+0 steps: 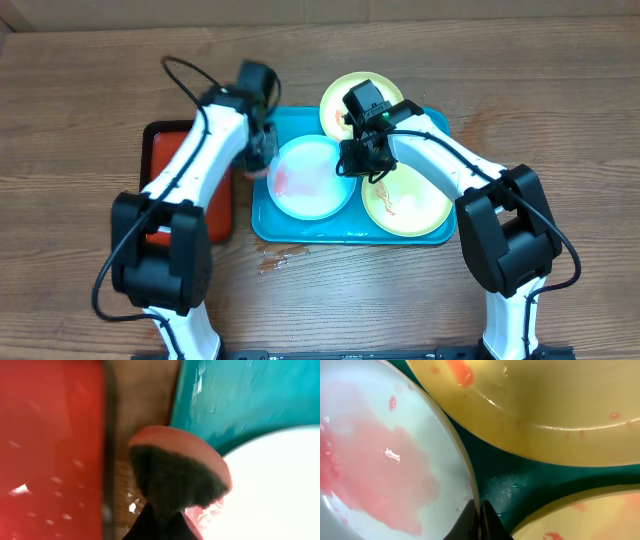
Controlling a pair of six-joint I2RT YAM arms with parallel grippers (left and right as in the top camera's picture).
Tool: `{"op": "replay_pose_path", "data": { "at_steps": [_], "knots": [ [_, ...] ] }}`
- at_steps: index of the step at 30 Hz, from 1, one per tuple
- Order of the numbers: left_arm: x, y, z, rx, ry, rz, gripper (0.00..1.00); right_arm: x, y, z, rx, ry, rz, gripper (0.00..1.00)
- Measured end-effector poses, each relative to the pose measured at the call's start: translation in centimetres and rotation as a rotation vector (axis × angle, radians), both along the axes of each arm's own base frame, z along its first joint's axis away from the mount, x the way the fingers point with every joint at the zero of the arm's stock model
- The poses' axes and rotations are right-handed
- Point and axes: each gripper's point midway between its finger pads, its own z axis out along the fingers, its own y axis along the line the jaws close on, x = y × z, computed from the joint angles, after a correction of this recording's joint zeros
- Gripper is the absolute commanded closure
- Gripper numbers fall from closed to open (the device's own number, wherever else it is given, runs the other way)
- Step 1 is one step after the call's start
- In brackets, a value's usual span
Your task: Clean dirty plates on tray and stack at the side
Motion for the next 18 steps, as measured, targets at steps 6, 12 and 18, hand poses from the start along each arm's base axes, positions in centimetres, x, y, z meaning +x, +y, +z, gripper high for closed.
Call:
{"op": "replay_pose_path", "data": {
  "at_steps": [6, 12, 18],
  "knots": [
    [1.3, 2.0, 7.0, -0.031, -0.156, 0.053, 0.96, 0.8, 0.3, 2.3, -0.086, -0.069, 0.059, 0.96],
    [-0.3, 7.7, 10.7, -0.025, -0.197, 0.187, 0.96, 1.2, 2.3, 6.5, -0.242, -0.216, 0.169, 0.96],
    [-1.5, 13.7, 10.2, -0.018, -0.169, 0.363, 0.96, 1.6, 2.7, 11.7, -0.533, -0.440, 0.247, 0.96]
  ]
}}
